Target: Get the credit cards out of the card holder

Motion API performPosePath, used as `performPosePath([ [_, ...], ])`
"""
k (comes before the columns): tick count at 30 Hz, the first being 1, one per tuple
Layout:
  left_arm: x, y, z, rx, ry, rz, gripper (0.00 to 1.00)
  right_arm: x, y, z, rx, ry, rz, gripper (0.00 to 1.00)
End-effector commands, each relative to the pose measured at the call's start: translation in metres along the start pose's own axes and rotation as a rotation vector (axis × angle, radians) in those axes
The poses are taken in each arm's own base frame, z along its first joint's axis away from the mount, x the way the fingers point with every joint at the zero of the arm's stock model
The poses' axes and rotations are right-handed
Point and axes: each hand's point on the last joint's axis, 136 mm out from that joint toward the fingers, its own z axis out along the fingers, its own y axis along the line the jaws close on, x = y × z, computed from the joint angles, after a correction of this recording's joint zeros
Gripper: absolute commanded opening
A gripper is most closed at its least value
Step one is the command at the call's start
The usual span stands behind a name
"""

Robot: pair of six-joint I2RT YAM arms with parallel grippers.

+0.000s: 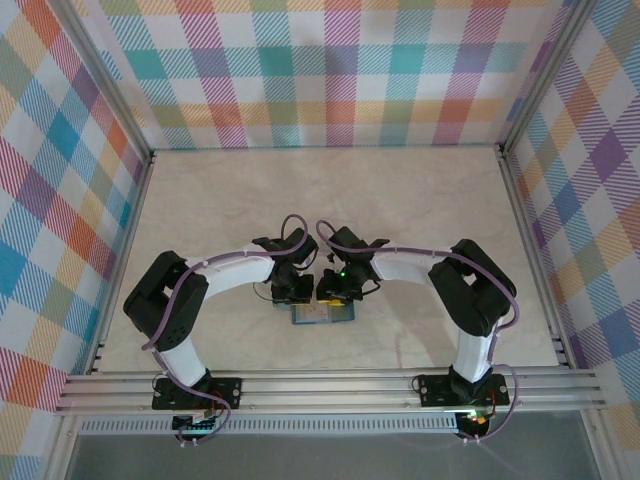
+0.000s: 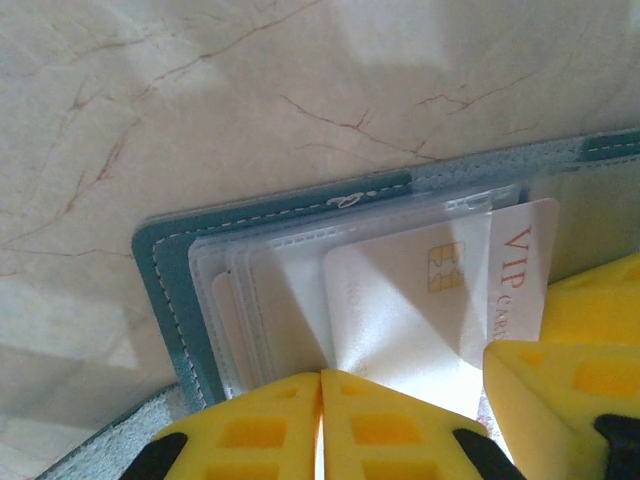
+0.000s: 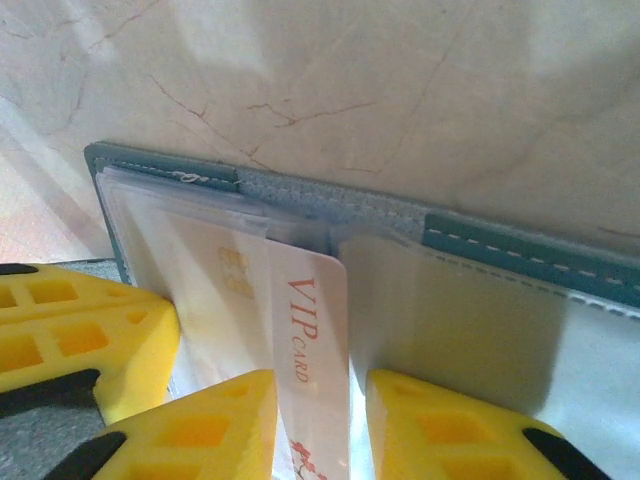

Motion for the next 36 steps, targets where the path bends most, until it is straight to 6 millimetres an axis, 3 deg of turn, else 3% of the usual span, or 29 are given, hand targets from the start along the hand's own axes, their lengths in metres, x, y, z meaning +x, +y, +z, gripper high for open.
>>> performPosePath([
  [1, 0.020, 0.035, 0.021, -0.154, 0.076, 0.000, 0.10, 0.003, -0.006, -0.001, 0.012, -0.001, -0.003, 0.32],
  [7, 0.020, 0.034, 0.022, -0.153, 0.078, 0.000, 0.09, 0.005, 0.010, 0.002, -0.103, 0.009, -0.006, 0.29],
  [15, 0.019, 0.038, 0.021, -0.174, 0.074, 0.005, 0.09, 0.001, 0.030, -0.020, -0.242, -0.050, -0.031, 0.27],
  [22, 0.018, 0.038, 0.022, -0.177, 0.076, 0.007, 0.09, -0.001, 0.038, -0.023, -0.366, -0.038, -0.017, 0.23],
  [28, 0.018, 0.037, 0.022, -0.173, 0.075, 0.007, 0.09, -0.002, 0.022, -0.016, -0.293, -0.051, 0.009, 0.14],
  [36, 0.014, 0.031, 0.014, -0.141, 0.037, -0.009, 0.10, 0.002, -0.028, -0.028, 0.023, -0.086, 0.013, 0.11],
])
